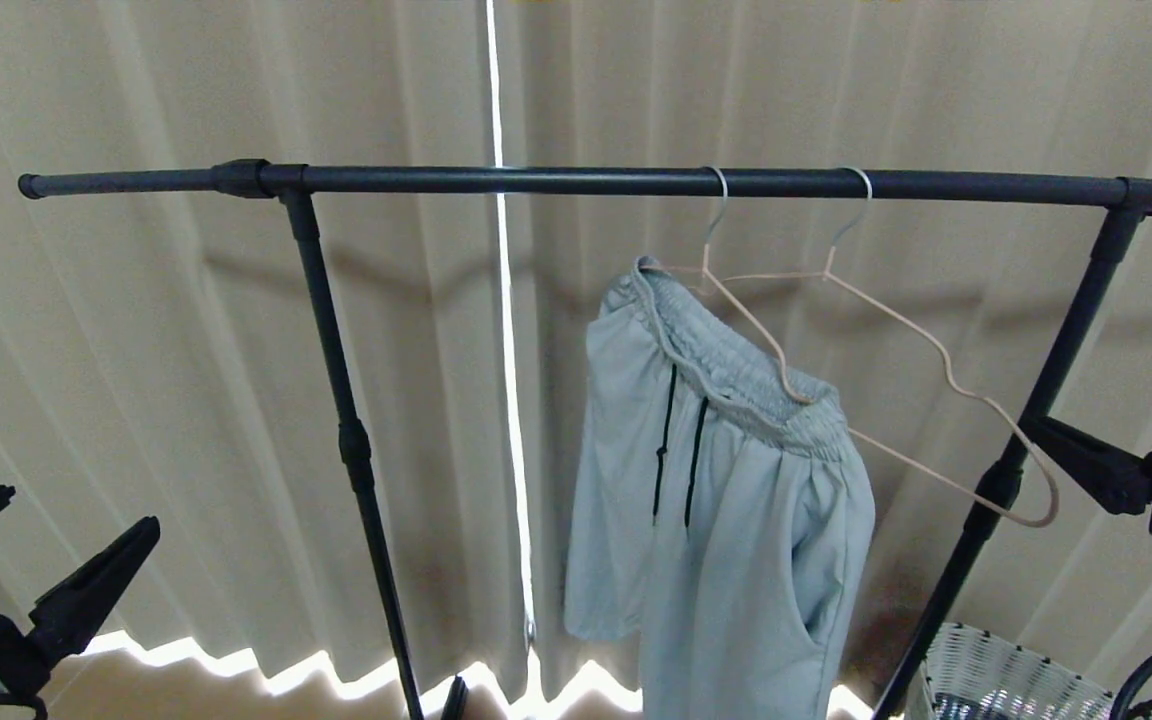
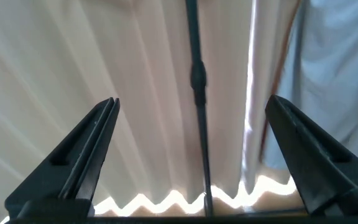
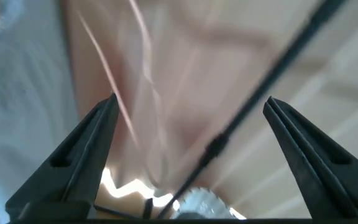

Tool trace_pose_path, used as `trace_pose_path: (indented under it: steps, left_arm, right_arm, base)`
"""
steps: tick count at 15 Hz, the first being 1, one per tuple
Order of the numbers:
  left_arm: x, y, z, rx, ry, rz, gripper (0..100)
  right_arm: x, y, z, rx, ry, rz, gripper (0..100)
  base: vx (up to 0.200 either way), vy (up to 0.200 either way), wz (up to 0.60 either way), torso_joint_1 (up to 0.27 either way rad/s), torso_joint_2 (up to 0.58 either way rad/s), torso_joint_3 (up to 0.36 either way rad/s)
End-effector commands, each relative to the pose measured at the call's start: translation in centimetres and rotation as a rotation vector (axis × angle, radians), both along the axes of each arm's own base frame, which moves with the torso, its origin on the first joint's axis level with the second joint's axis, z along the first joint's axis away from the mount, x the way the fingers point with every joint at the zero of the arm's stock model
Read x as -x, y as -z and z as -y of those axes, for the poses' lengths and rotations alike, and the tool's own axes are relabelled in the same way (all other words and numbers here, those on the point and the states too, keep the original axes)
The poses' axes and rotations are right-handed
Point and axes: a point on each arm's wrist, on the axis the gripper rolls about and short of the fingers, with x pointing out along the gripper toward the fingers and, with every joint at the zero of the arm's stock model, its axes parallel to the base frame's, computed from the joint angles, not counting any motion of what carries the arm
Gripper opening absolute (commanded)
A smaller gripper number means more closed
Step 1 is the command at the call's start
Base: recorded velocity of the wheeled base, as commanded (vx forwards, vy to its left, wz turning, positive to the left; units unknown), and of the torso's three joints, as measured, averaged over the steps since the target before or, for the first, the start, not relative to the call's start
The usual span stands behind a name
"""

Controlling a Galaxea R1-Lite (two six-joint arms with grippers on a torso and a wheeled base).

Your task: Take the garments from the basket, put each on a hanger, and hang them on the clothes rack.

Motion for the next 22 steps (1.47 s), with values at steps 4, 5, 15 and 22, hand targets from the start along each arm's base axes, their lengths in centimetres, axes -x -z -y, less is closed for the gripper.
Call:
trace_pose_path:
  steps: [4, 5, 15, 22]
  left_arm:
    - [-1.3, -2.4, -0.2, -0.056, -0.008, 0.021, 100]
    - [-1.4, -2.6, -0.2, -0.057, -0.006, 0.016, 100]
    - [-1.4, -2.4, -0.2, -0.057, -0.004, 0.004, 100]
    - [-1.1, -1.5, -0.2, -0.056, -0.005, -0.025, 100]
  right_arm:
    - [0.0, 1.6, 1.1, 0.01, 0.043, -0.045, 100]
    - [0.0, 1.5, 1.1, 0.009, 0.043, -0.044, 100]
    - [-0.4, 2.3, 1.5, 0.019, 0.08, -0.08, 100]
    - [-0.7, 4.3, 1.6, 0.04, 0.091, -0.165, 100]
  base:
    - [0.0, 0.0, 0.0, 0.0, 0.0, 0.0]
    - [0.0, 0.0, 0.0, 0.0, 0.0, 0.0]
    - [-0.14, 0.0, 0.0, 0.002, 0.0, 0.001]
    - [-0.2, 0.0, 0.0, 0.0, 0.0, 0.002]
